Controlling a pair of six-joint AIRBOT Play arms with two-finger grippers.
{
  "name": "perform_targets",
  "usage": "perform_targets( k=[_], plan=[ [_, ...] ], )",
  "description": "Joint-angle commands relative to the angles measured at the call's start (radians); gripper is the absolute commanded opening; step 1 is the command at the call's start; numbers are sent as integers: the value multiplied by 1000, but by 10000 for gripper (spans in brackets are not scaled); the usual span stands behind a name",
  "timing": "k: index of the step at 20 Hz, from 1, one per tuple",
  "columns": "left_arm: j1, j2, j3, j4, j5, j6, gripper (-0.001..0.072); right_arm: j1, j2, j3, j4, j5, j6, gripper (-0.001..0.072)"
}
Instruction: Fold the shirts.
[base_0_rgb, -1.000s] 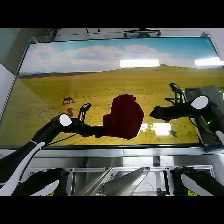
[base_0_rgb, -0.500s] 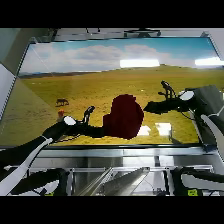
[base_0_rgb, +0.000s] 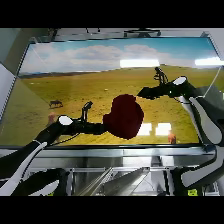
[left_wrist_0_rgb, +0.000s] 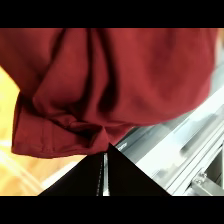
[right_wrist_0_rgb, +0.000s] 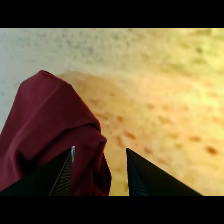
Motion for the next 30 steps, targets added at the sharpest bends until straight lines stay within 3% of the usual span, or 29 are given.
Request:
perform_targets(
  k=[1, 4, 5, 7, 8, 11, 15, 22, 26, 30],
  plan=[
    [0, 24, 1, -2, 23, 2, 10, 17, -95, 48, 67, 55, -2, 381],
    [1, 24, 1, -2, 55, 2, 10, 27, -127, 48, 74, 85, -2, 379],
    [0, 24, 1, -2, 61, 2, 10, 27, -130, 48, 87, 93, -3, 328],
    [13, 24, 1, -2, 61, 2, 10, 25, -131, 55, 142, 129, -64, 47],
    [34, 25, 5, -2, 47, 2, 10, 21, -130, 69, 185, 164, -84, 18],
    [151, 26, 106, -2, -134, 3, 9, -8, -84, 146, 288, 282, -79, 17],
    [303, 130, 428, -3, -373, -39, 8, -39, 141, 262, 294, 334, -72, 17],
    [440, 274, 1150, 6, -422, -159, 11, -42, 627, 502, 177, 217, -81, 17],
    [441, 243, 1226, 6, -489, -210, 11, -41, 713, 517, 100, 245, -79, 18],
    [440, 183, 1066, 6, -626, -224, 10, -41, 639, 473, 63, 389, -45, 18]
  ],
)
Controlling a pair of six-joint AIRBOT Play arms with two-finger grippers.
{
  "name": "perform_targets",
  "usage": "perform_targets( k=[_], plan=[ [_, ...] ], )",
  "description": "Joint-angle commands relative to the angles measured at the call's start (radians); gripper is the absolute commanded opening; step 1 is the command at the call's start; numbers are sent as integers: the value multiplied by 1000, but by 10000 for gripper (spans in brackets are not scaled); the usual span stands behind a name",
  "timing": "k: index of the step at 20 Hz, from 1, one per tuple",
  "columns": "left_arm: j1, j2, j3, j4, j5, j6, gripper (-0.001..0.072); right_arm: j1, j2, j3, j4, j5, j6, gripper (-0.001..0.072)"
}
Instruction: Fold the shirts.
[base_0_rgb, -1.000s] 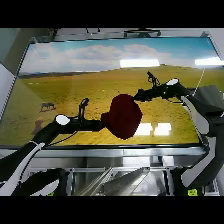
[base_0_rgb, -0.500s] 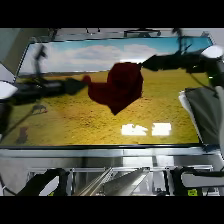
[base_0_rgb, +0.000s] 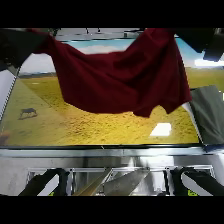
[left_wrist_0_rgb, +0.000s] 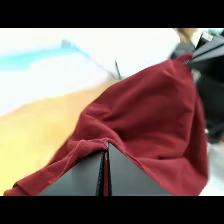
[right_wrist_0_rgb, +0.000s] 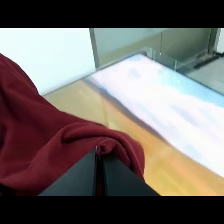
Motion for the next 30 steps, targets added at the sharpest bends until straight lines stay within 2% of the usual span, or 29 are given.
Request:
perform_targets(
  k=[1, 3, 5, 8, 10, 11, 12, 13, 15, 17, 19, 20, 22, 25, 26, 27, 30],
  plan=[
    [3, -48, -129, -1, -117, -23, 10, 2, -51, -53, -37, 122, 29, 18],
    [-1, -79, -271, 0, -141, -21, 11, 27, -105, -145, -38, 163, 38, 18],
    [-14, -127, -423, 2, -157, 21, 11, 74, -174, -280, -38, 153, 37, 18],
    [-45, -222, -617, 32, -116, 111, 11, 151, -309, -452, -38, 70, -5, 18],
    [-56, -307, -681, 85, -63, 169, 10, 178, -420, -493, -37, -2, -2, 19],
    [-56, -348, -684, 100, -49, 199, 12, 180, -465, -492, -37, -32, 16, 74],
    [-47, -387, -671, 108, -45, 211, 142, 174, -494, -492, -36, -63, 38, 291],
    [-31, -425, -637, 106, -52, 213, 342, 162, -504, -488, -37, -84, 54, 409],
    [18, -486, -539, 105, -109, 209, 343, 107, -490, -459, -37, -63, 92, 408],
    [68, -518, -445, 106, -204, 162, 343, 13, -431, -443, -37, 8, 129, 407],
    [106, -519, -398, 106, -296, 141, 343, -105, -354, -447, -54, 105, 137, 341],
    [113, -502, -412, 107, -308, 142, 343, -166, -307, -466, -90, 146, 148, 340],
    [107, -430, -527, 122, -274, 146, 343, -276, -203, -564, -166, 160, 162, 341],
    [66, -315, -759, 193, -143, 185, 343, -426, -69, -778, -270, 104, 162, 355],
    [49, -290, -823, 194, -82, 197, 343, -471, -40, -854, -281, 67, 162, 466],
    [30, -274, -880, 192, -12, 204, 344, -502, -24, -920, -280, 33, 162, 531],
    [-40, -279, -975, 192, 134, 204, 344, -523, -27, -1091, -280, -71, 161, 528]
  ],
)
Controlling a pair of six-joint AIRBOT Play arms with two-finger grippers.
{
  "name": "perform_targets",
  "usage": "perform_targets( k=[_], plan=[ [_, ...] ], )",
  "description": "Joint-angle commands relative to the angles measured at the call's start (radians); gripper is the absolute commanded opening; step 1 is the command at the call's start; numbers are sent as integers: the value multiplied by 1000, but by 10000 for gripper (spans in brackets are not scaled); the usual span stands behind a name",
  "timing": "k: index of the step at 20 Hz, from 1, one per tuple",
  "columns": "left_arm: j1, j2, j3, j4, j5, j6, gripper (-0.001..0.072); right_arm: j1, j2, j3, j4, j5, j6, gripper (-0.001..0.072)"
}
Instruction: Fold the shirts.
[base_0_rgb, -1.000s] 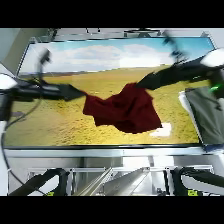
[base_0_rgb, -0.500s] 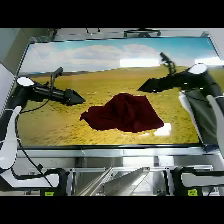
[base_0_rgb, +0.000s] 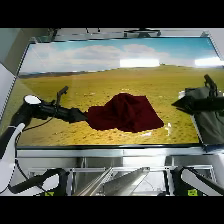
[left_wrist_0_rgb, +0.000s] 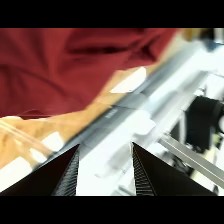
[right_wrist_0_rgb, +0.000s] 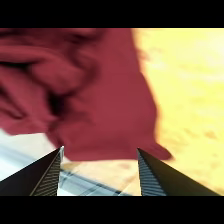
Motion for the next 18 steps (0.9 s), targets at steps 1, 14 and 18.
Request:
perform_targets(
  k=[1, 14, 18],
  plan=[
    [-74, 0, -120, 13, 178, 13, 344, -47, 16, -204, -20, -117, -5, 527],
    [-257, -312, 202, 6, 209, -37, 344, 275, -251, -265, 301, -333, -144, 413],
    [-257, -377, 260, 4, 151, -85, 12, 283, -263, -262, 377, -322, -204, 82]
  ],
)
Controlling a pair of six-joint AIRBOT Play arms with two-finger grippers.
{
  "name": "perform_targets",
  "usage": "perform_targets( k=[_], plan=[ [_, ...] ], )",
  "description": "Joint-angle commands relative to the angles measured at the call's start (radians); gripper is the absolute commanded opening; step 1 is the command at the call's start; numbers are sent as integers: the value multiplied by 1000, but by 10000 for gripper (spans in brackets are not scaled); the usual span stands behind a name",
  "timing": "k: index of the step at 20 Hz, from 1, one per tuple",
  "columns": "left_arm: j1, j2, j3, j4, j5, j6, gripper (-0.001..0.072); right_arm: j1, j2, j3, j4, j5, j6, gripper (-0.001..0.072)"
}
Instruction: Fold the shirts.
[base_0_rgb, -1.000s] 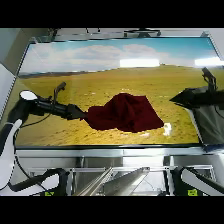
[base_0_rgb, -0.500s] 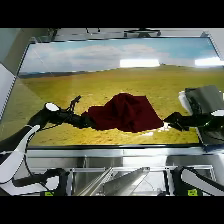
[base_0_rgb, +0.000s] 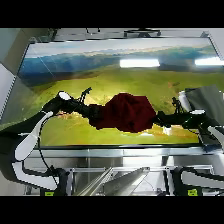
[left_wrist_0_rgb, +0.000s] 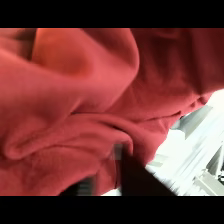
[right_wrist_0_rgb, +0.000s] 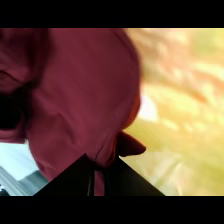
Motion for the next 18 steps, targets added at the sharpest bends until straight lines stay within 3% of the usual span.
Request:
perform_targets(
  k=[1, 2, 8, 9, 10, 11, 14, 18],
  plan=[
    [-6, -44, 51, -2, -44, -34, 11, 18, -14, 4, 77, -8, -45, 80],
    [-6, -39, 51, -5, -46, -35, 24, 18, -13, 5, 75, -8, -45, 17],
    [80, 121, 51, 33, -105, -16, 29, 18, -13, 5, 75, -6, -52, 19],
    [106, 159, 46, 72, -107, -18, 123, 18, -13, 5, 75, 0, -57, 19],
    [127, 193, 31, 91, -98, -24, 473, 18, -13, 5, 75, 3, -59, 19],
    [143, 224, 8, 102, -78, -27, 710, 18, -13, 5, 75, 7, -59, 19],
    [166, 259, -27, 104, -32, -24, 711, 18, -13, 5, 76, 7, -59, 19],
    [134, 158, -37, 103, 3, -24, 711, 18, -13, 5, 76, 7, -59, 19]
  ],
)
